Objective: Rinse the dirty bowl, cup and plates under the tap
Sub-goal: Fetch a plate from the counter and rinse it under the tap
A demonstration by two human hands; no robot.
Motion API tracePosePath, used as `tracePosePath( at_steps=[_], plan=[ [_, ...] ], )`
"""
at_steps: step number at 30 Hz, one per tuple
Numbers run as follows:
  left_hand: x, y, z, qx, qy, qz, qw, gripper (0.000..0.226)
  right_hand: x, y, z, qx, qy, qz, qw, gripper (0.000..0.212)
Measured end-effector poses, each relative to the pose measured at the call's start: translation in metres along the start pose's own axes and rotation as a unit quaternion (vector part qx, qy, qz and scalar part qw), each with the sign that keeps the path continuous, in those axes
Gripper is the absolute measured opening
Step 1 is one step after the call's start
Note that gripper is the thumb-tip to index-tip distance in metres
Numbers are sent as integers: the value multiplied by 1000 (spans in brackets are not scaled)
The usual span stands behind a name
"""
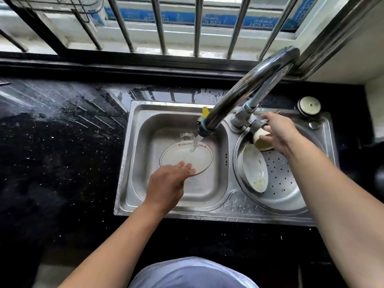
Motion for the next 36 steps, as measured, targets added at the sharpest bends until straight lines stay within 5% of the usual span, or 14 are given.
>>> tracePosePath(
  at_steps=[4,7,11,14,16,19,23,29,33,36],
  plan=[
    [0,-5,0,-90,-88,15,992,38,3,-19,15,-42,-78,65,994,17],
    [-1,3,-7,-257,-237,23,937,14,25,-48,40,-113,-143,-13,983,45],
    [2,12,-20,-418,-512,89,745,22,59,-77,73,-121,-144,-212,959,56],
    [10,8,-20,-476,-630,84,608,25,70,-91,90,-71,-68,-279,955,28],
    [17,7,-14,-492,-686,89,529,27,75,-101,96,-24,32,-292,955,38],
    [31,8,-7,-542,-708,99,442,31,80,-112,97,1,140,-277,951,52],
    [55,7,5,-613,-697,78,363,25,80,-125,89,-20,119,-266,956,36],
    [79,9,25,-564,-721,0,403,42,46,-127,95,17,70,-153,986,26],
    [108,20,49,-566,-624,-86,531,34,-19,-123,105,16,45,-81,996,31],
    [128,27,72,-532,-586,-145,594,31,-82,-115,109,-58,-86,7,995,24]
  ],
)
Point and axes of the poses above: each hand's wrist, its own y-axis towards the middle knuckle, its own x-axis out of the palm, z = x × y, the point moved 2 cm from there along y, towards the middle knuckle, and after that the axes turned 15 degrees about -y, right-handed, at the moved point
